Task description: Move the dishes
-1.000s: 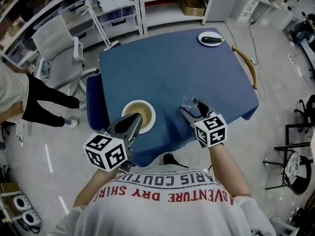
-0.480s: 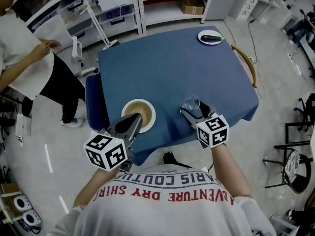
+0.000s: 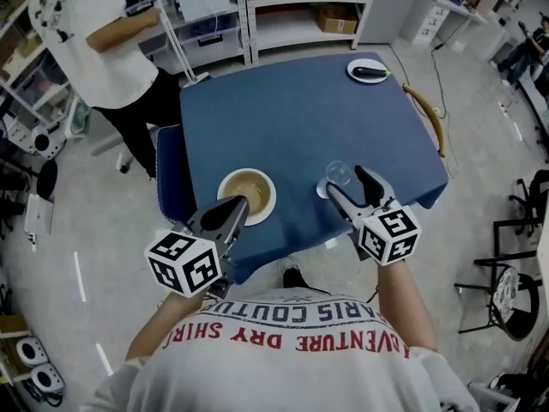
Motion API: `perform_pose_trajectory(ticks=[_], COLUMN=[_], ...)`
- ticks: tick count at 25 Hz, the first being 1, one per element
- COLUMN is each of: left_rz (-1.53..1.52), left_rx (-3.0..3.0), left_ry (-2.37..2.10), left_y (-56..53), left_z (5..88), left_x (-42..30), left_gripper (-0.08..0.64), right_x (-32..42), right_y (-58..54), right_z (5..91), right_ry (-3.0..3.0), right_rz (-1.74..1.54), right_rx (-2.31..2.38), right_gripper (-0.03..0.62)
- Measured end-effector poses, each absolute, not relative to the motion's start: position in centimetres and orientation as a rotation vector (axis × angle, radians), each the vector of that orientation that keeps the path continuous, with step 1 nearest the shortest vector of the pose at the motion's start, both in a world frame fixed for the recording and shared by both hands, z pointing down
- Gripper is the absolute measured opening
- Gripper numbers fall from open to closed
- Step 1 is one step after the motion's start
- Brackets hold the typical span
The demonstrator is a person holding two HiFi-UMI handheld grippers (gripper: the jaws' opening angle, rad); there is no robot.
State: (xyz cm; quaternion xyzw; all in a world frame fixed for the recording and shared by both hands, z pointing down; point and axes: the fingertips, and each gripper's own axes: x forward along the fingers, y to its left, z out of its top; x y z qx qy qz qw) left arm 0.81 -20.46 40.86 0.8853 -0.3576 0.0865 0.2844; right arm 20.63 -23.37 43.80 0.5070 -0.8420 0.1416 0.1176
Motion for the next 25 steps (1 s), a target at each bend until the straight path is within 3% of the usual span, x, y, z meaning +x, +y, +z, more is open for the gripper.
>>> perform_pose_trajectory(ticks=[3,6,11,25], left_rz=[0.218,0.202,0.194,0.2], left_rx=[2.371,2.377,2.391,2.348], left_ry=[-0.962,-0.969,-0.979,-1.07], left_y=[-19.9,-19.4,-18.3,-15.0], left_z=[40.7,40.3,39.7,40.1], left_x=[0.0,-0.6,-1.4,-5.8], left_gripper=[0.029,0.029,0.029,0.029], right_x=[18.5,16.1,12.1,4.5], right_y=[-22.2,-21.0,-18.7,-15.1], right_z=[40.9,38.9,37.9,41.5], right_ry=[-2.557,-2.63,-2.716,-2.739], right_rz=[0.359,0.309,0.27,0.401], right_rx=[1.453,1.402,1.295,1.02], right_gripper=[0.288,0.157,0.052,0.025])
